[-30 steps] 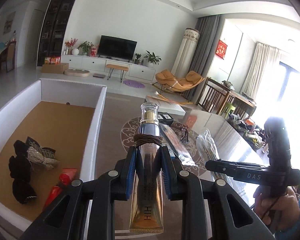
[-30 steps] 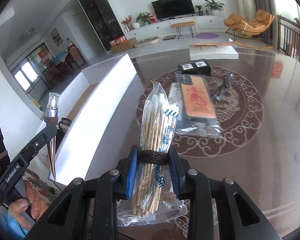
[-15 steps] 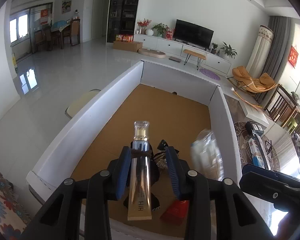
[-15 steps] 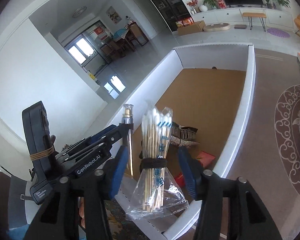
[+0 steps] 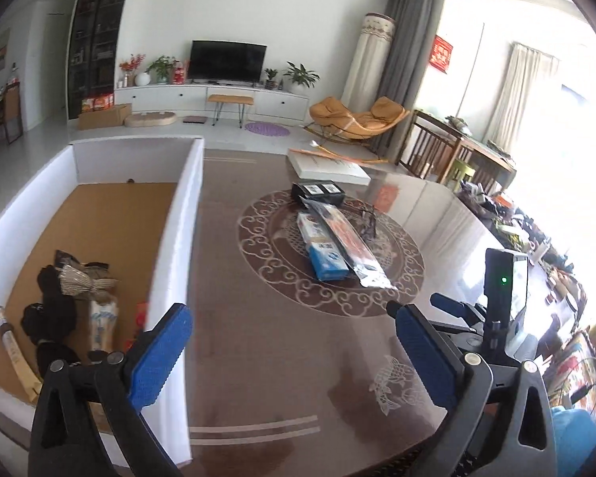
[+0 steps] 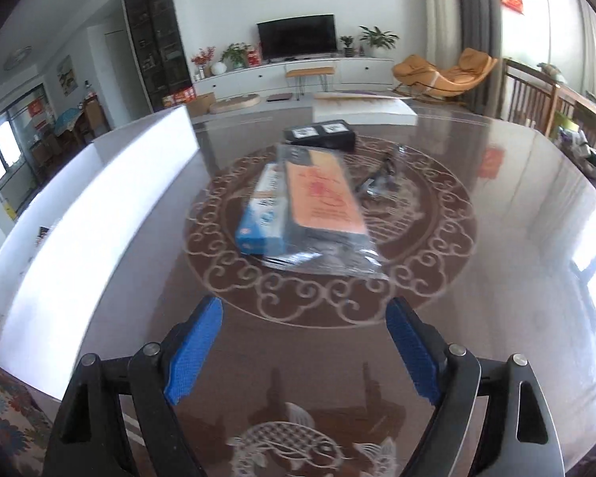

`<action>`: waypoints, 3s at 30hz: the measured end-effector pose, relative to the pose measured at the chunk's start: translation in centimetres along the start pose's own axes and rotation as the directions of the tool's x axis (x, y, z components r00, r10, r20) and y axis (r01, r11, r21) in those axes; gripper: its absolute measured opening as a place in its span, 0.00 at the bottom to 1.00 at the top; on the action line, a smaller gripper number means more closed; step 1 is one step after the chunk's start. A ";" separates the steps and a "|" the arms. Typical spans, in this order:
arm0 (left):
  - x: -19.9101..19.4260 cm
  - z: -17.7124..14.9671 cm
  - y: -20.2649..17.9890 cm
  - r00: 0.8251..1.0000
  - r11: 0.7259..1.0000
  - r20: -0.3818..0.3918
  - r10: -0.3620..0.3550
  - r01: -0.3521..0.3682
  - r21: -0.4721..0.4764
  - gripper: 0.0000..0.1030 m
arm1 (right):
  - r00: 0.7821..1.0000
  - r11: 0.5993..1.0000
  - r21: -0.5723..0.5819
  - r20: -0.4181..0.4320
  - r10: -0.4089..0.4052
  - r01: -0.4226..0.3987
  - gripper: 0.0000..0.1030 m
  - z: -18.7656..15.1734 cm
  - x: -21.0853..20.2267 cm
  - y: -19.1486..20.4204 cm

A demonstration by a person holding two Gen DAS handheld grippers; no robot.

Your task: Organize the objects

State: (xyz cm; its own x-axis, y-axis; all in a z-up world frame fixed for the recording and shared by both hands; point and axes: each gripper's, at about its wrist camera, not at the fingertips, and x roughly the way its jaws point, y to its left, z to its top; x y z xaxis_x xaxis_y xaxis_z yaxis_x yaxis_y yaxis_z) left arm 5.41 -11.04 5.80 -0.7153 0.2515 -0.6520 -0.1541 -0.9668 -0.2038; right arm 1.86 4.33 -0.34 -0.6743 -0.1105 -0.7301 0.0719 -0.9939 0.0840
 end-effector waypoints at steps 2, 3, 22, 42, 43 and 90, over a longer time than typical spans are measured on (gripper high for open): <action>3.3 -1.1 -2.5 0.998 0.999 -0.060 0.011 -0.009 0.040 1.00 | 0.996 0.996 0.034 -0.022 -0.087 0.088 0.83 -1.2 0.4 -3.1; 5.2 -1.7 -3.2 0.996 0.999 -0.081 0.028 -0.024 0.048 1.00 | 0.993 0.992 0.045 -0.031 -0.118 0.120 0.83 -1.4 0.8 -4.7; 18.1 -2.3 -4.7 0.952 0.976 -0.224 0.207 -0.185 0.116 1.00 | 0.967 0.968 0.110 -0.144 -0.209 0.225 1.00 -2.1 3.7 -7.5; 18.8 -1.5 -4.2 0.956 0.976 -0.203 0.210 -0.193 0.101 1.00 | 0.969 0.970 0.106 -0.140 -0.204 0.220 1.00 -2.3 3.6 -7.4; 18.8 -1.6 -4.2 0.956 0.976 -0.203 0.210 -0.193 0.101 1.00 | 0.969 0.970 0.106 -0.140 -0.204 0.220 1.00 -2.3 3.6 -7.4; 18.8 -1.6 -4.2 0.956 0.976 -0.203 0.210 -0.193 0.101 1.00 | 0.971 0.978 0.077 -0.152 -0.182 0.196 1.00 -2.1 3.5 -7.5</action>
State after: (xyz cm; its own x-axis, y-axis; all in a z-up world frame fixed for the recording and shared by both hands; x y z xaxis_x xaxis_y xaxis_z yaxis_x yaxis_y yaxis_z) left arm -6.33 -2.19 -6.73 -0.5779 0.0467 -0.8148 -0.0813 -0.9967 0.0005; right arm 0.54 11.41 -4.97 -0.5567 0.0732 -0.8275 -0.1184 -0.9929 -0.0082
